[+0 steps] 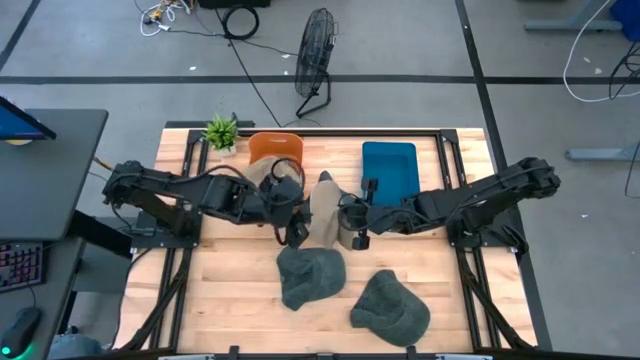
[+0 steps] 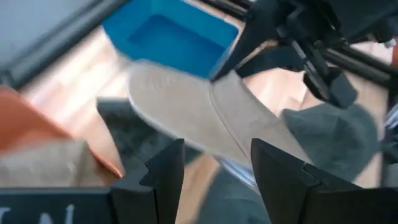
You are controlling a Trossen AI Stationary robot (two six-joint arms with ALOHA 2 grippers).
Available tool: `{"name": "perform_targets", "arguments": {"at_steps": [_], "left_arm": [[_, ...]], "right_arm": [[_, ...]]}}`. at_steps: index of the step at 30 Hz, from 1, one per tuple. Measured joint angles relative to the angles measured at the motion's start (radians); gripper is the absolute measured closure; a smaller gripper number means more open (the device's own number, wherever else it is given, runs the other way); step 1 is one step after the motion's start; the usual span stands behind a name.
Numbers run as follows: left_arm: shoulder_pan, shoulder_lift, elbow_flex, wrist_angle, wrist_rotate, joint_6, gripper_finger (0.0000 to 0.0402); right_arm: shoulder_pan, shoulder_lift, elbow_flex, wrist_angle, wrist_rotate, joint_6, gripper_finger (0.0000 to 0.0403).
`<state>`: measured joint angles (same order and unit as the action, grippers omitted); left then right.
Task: Pick & Place hat
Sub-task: Put the brown cap into the orange bin
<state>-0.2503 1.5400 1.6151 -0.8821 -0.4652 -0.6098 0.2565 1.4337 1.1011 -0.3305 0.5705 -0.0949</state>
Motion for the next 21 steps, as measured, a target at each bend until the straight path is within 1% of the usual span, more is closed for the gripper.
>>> {"name": "perform_targets", "arguments": {"at_steps": [2,4,8,11,15,21], "left_arm": [[0.009,-0.001,-0.028,0.061,-0.001,0.101,0.0214],[0.016,0.001,-0.051,0.127,0.007,0.165,0.0214],[0.038,0.011,-0.086,0.257,0.018,0.186,0.0214],[0.053,0.033,-0.117,0.317,0.018,0.209,0.0214],[0.053,0.067,-0.126,0.324,0.042,0.247,0.0214],[0.053,0.104,-0.126,0.275,0.043,0.266,0.0214]], "right_arm": [[0.000,0.000,0.000,0.000,-0.024,0.010,0.0399],[0.000,0.000,0.000,0.000,-0.033,0.013,0.0398],[-0.004,0.000,0.000,0.000,-0.040,0.083,0.0398],[-0.012,0.000,0.000,-0.009,-0.039,0.142,0.0398],[-0.018,0.000,0.001,-0.023,-0.036,0.200,0.0397],[-0.016,0.001,0.001,-0.047,-0.040,0.218,0.0397]]}}
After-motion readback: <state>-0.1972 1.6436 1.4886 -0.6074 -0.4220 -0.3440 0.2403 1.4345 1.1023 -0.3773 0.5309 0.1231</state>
